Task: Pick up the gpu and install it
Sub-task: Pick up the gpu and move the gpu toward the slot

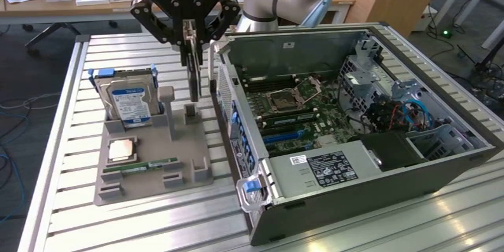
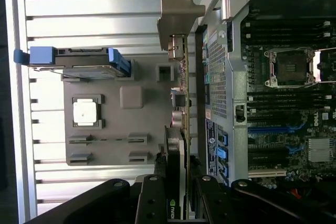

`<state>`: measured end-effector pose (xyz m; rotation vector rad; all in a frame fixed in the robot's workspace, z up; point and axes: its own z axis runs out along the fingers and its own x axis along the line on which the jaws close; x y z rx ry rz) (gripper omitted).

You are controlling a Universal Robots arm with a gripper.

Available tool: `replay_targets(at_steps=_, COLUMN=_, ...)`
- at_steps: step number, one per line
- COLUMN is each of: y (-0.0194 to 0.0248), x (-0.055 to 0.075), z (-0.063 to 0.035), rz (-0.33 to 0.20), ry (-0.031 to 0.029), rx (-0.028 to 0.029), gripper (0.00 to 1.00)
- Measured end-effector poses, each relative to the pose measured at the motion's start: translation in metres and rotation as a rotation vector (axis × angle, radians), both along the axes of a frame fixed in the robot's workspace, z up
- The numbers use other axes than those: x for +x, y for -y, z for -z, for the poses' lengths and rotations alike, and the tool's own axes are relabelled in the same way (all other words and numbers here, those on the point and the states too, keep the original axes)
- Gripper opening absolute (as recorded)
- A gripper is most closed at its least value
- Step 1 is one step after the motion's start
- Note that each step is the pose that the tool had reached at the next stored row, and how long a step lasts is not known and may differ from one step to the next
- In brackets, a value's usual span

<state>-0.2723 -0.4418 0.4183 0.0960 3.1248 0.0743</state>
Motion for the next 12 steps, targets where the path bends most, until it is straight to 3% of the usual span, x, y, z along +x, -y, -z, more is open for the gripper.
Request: replay_targets(at_steps=12, y=-0.0002, x=0.0104, z=0.0, rz=0.0, ry=-0.0001, rx=0.0, gripper=0.27)
